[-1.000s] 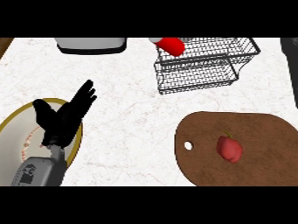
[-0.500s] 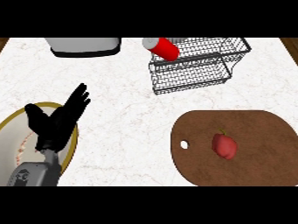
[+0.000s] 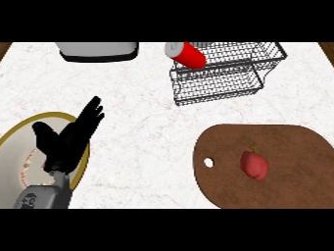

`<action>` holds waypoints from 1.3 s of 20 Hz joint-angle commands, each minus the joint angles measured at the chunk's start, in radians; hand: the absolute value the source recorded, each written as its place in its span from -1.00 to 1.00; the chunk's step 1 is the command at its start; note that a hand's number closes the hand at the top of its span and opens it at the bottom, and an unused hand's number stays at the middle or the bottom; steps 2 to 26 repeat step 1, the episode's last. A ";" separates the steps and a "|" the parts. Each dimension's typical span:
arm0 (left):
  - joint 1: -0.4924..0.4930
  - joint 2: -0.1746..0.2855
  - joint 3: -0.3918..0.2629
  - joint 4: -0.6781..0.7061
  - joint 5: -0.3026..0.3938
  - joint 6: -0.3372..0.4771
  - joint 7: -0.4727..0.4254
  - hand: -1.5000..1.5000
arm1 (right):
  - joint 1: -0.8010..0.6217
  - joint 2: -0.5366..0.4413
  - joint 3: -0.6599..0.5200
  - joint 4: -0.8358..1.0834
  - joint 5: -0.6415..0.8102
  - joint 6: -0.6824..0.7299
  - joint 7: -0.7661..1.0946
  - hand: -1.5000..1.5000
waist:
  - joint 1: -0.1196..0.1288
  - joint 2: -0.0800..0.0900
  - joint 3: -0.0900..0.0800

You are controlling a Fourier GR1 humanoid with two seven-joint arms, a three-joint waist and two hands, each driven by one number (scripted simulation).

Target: Pick the can from the cutting board and place it in the tiered basket

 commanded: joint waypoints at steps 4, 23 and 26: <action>-0.082 0.024 0.036 0.027 0.028 -0.027 0.045 0.00 | 0.095 -0.110 -0.122 0.087 -0.074 0.125 -0.056 -1.00 | 0.014 0.006 0.000; -0.082 0.024 0.036 0.027 0.028 -0.027 0.045 0.00 | 0.095 -0.110 -0.122 0.087 -0.074 0.125 -0.056 -1.00 | 0.014 0.006 0.000; -0.082 0.024 0.036 0.027 0.028 -0.027 0.045 0.00 | 0.095 -0.110 -0.122 0.087 -0.074 0.125 -0.056 -1.00 | 0.014 0.006 0.000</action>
